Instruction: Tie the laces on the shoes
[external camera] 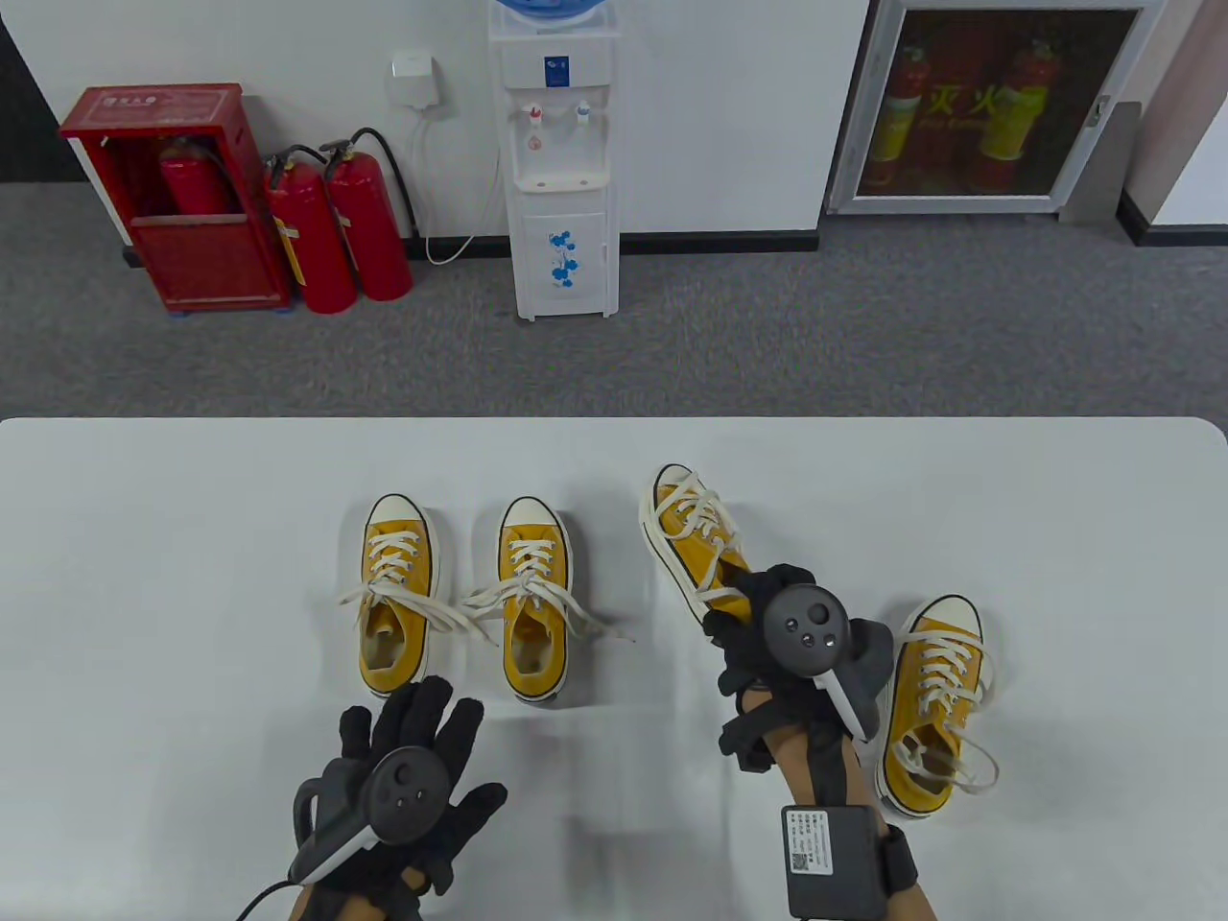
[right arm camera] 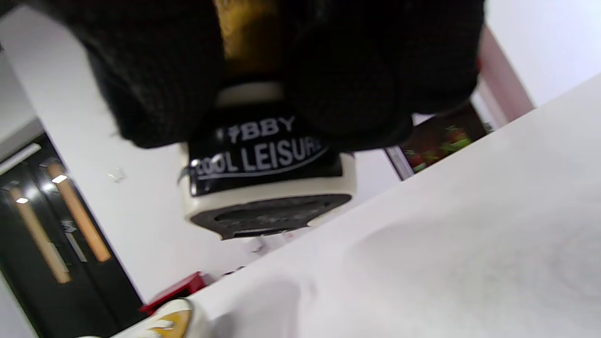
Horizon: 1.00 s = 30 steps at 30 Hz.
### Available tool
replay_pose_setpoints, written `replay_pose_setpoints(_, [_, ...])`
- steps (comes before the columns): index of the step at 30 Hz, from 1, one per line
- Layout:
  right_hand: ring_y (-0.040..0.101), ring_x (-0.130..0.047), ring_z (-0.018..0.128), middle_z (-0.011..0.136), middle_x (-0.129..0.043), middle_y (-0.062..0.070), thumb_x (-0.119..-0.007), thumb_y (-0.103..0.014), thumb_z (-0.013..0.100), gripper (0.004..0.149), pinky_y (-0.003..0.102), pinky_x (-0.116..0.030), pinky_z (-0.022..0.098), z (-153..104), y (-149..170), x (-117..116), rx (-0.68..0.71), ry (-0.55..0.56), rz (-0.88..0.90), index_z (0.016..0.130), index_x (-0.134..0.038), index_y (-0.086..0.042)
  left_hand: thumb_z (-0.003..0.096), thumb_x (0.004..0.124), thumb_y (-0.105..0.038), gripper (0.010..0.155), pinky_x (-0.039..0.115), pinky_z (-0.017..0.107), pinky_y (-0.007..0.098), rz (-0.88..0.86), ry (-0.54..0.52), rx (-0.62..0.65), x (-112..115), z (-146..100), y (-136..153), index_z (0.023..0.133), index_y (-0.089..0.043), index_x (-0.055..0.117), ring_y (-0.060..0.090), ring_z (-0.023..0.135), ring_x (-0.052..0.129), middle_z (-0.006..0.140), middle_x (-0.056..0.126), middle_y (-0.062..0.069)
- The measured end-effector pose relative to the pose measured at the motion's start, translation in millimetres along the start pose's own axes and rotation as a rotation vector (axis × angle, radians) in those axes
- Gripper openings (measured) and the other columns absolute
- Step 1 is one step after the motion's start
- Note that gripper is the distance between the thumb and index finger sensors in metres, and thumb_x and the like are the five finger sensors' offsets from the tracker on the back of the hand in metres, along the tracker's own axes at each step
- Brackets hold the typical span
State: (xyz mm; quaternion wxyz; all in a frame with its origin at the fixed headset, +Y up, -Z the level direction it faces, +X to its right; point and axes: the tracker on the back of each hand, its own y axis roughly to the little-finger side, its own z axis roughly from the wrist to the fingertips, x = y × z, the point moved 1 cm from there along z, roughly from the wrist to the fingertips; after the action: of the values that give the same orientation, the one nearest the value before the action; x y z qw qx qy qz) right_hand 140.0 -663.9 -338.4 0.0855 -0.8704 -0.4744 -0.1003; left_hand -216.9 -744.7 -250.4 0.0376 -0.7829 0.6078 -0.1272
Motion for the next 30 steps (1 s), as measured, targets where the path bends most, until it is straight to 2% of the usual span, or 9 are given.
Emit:
replay_pose_setpoints(5, [0.024,-0.102,0.049,0.094,-0.063,0.014,-0.084,-0.034,0.038,0.051,0.046,-0.086,0.048,-20.7,-16.3,10.3,0.123,-0.019,0.017,0.083,-0.079,-0.011,0.0458,0.062,-0.071,0.087,0.01,0.073,0.079,0.002,0.001,0.003,0.2,-0.1,-0.4,0.117,-0.032,0.032,0.043,0.119,0.018,0.126,0.014,0.009])
replay_pose_setpoints(14, [0.023,-0.106,0.046,0.091,-0.068,0.012,-0.089,-0.035,0.037,0.05,0.044,-0.091,0.044,-59.4,-37.9,19.8,0.282,-0.033,0.017,0.08,-0.083,-0.011,0.0457,0.062,-0.071,0.087,0.01,0.073,0.079,-0.009,0.0,-0.002,-0.2,-0.3,1.3,0.117,-0.032,0.032,0.043,0.119,0.018,0.126,0.014,0.009])
replay_pose_setpoints(20, [0.018,-0.107,0.037,0.085,-0.072,0.01,-0.091,-0.039,0.035,0.05,0.041,-0.094,0.035,-78.9,-42.5,3.3,0.363,-0.056,-0.019,0.076,-0.084,-0.011,0.0457,0.062,-0.071,0.087,0.01,0.073,0.079,-0.011,0.005,-0.002,-0.1,-0.7,1.2,0.117,-0.032,0.032,0.043,0.119,0.018,0.126,0.014,0.009])
replay_pose_setpoints(30, [0.01,-0.104,0.023,0.076,-0.077,0.01,-0.094,-0.044,0.033,0.052,0.034,-0.095,0.025,-94.6,-48.7,-31.4,0.423,-0.128,-0.148,0.071,-0.084,-0.011,0.0458,0.062,-0.071,0.087,0.01,0.073,0.079,-0.013,0.01,-0.005,-0.3,-1.0,1.7,0.117,-0.032,0.032,0.043,0.119,0.018,0.126,0.015,0.009])
